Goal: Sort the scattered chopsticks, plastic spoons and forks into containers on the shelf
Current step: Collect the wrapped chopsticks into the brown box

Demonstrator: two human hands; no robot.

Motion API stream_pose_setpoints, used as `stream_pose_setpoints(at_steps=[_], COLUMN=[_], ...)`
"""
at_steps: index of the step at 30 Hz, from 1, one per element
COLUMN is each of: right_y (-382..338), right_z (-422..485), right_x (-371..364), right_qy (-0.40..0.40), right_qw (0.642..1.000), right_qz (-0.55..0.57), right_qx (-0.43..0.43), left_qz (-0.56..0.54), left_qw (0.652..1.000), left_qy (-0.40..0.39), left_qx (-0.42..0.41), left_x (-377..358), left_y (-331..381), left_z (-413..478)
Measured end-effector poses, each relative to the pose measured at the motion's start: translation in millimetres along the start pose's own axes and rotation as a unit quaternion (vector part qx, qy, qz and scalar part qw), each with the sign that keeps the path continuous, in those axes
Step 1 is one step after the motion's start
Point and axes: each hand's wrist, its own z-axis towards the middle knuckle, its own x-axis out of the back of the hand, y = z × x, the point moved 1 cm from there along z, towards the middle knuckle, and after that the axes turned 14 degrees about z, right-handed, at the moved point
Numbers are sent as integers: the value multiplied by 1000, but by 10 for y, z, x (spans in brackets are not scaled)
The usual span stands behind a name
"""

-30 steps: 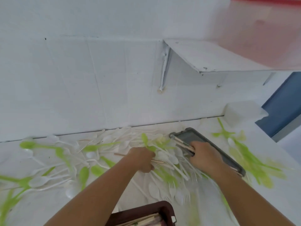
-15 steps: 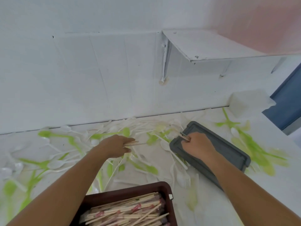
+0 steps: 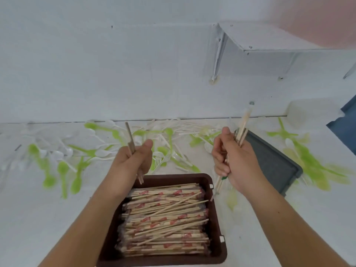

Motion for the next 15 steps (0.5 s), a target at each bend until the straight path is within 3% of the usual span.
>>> stream_pose_setpoints(at_steps=[3,8,12,15], right_y=[135,576,984,1081], right_z=[-271,-625,-774,-848], right_x=[-206,-360,-301,-264], right_qy=[-40,-67,-57,-52], right_qw=[999,995,961,954], right_qz=[24,-59,-270,-294], right_qx=[13,40,12,-18], left_qz=[-22,-41,62,124], left_qw=[1000,999,994,983], left_qy=[1,-23,-52,-65], left_qx=[-8,-11,73,120], left_x=[-5,3,-71,-138], left_y=[-48,-311,-628,-684], left_z=[-243,-551,-733,-832])
